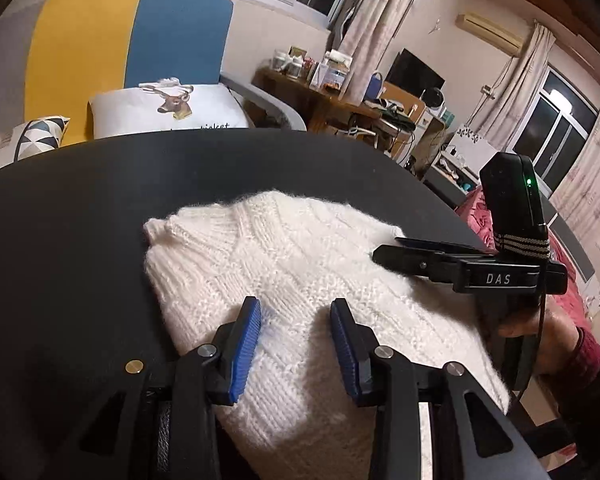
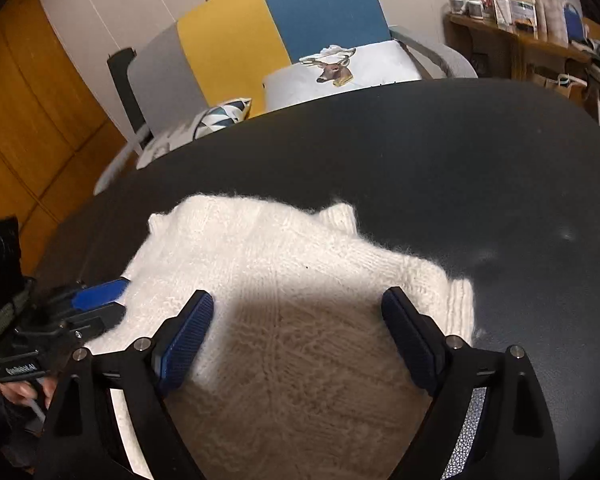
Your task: Fold clothes
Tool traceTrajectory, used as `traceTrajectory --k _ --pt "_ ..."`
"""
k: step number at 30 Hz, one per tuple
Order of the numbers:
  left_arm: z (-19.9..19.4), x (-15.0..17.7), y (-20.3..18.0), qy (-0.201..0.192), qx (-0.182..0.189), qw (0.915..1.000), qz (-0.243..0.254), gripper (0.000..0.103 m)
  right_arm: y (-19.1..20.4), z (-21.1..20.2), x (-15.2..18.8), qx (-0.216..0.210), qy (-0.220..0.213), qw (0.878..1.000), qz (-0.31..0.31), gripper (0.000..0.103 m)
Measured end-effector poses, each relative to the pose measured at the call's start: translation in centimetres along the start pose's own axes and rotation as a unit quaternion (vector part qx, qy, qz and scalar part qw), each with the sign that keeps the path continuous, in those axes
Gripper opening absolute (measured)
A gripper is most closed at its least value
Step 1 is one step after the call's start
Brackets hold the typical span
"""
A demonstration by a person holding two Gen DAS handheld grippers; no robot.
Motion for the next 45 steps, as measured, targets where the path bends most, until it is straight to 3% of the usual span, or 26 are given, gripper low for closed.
traceTrajectory --k 3,9,11,14,15,17,20,25,28,31,33,38,43,45 --pt "-1.3 -1.0 0.4 -0.015 0.009 0.9995 -0.026 0.036 0.0 0.1 -0.2 -0.001 -0.004 1.0 -0.002 0.088" --pt "-4.8 -1.8 0.4 -0.055 -0.002 0.9985 -0.005 0.036 0.5 -1.1 0.1 0.002 0.008 1.0 -0.013 0.089" --pt "-4.9 -1.4 -0.4 -0.045 0.013 0.9988 0.012 0.037 1.0 -1.7 0.7 0.005 0.012 1.0 -0.024 0.089" --pt "-2.1 0.7 -1.2 0.023 -0.014 0.9987 0.043 0.037 1.8 -2.5 1.8 0.009 0.018 0.999 -0.039 0.089" --pt "-1.6 1.3 -1.3 0.023 -0.018 0.9985 0.046 0.037 2.0 -2.8 2.1 0.011 0.02 0.999 -0.045 0.089" --pt "-1.5 1.4 -1.2 0.013 -0.019 0.9986 0.048 0.038 2.5 -3.3 2.8 0.014 0.024 0.998 -0.055 0.089" --pt "-2.9 0.5 -0.7 0.0 -0.013 0.9999 0.004 0.037 2.5 -4.0 3.5 0.005 0.009 0.999 -0.052 0.093" --pt "-7.2 1.1 -3.1 -0.051 0.026 0.9981 0.023 0.037 2.8 -6.5 2.9 -0.011 -0.019 0.999 -0.033 0.094" --pt "-7.6 3.8 -5.4 -0.027 0.036 0.9974 0.057 0.037 4.2 -8.9 3.3 -0.034 -0.035 0.998 -0.039 0.094" --pt "-5.8 7.6 -6.0 0.03 0.013 0.9966 0.075 0.037 4.9 -9.0 5.1 -0.033 -0.03 0.997 -0.062 0.094" --pt "-5.5 8.7 -5.8 0.015 0.012 0.9966 0.08 0.037 5.1 -8.6 6.4 -0.023 -0.023 0.996 -0.081 0.094" --pt "-6.3 7.8 -5.1 0.016 0.028 0.9986 0.041 0.036 5.6 -7.8 9.3 -0.001 -0.005 0.992 -0.125 0.095" --pt "-7.8 7.2 -5.1 -0.002 0.035 0.9992 0.019 0.037 4.9 -10.6 7.8 -0.033 -0.025 0.996 -0.081 0.095" --pt "-6.8 7.8 -4.4 0.026 0.024 0.9993 0.012 0.036 4.8 -10.7 8.1 -0.06 -0.013 0.996 -0.068 0.095"
Point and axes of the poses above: each gripper's, at about its wrist camera, not at the fingertips, and z roughly the way its jaws point, y to its left, x to its underside, the point moved 4 cm from there along z, roughly the way its jaws point, and after that the axes turned 7 degrees about -y, right-handed, at the moved point
